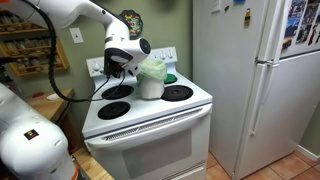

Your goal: Close the green lid of the bin completely

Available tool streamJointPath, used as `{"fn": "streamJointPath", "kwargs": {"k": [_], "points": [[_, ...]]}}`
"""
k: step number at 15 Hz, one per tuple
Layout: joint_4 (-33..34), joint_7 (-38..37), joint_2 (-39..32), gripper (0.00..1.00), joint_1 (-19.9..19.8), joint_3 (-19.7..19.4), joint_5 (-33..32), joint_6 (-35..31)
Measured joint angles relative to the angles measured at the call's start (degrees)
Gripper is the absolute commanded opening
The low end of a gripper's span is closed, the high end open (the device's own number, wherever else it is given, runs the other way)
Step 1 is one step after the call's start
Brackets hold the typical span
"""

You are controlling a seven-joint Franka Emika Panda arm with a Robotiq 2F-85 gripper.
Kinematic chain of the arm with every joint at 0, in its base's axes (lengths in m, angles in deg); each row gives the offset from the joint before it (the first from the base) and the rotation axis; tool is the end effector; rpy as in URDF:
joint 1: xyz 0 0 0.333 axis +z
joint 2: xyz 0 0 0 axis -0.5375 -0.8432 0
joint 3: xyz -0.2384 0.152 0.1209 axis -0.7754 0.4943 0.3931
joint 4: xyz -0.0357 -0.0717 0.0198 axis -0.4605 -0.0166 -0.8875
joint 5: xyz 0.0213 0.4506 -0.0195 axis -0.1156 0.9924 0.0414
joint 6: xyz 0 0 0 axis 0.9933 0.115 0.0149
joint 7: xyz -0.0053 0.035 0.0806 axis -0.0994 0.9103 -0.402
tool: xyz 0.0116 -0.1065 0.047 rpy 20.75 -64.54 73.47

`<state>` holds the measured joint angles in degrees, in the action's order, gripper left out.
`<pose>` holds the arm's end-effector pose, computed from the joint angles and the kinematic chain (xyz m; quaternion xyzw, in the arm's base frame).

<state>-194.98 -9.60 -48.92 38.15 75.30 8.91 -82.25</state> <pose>0.4729 0.1295 0.3838 -0.8229 0.2040 0.1317 0.5137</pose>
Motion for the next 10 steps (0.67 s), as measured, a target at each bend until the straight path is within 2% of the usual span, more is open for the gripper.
{"fn": "streamJointPath", "kwargs": {"k": [10], "points": [[2.5, -9.56, -5.1, 0.03, -4.6, -1.66, 9.02, 16.5]]}}
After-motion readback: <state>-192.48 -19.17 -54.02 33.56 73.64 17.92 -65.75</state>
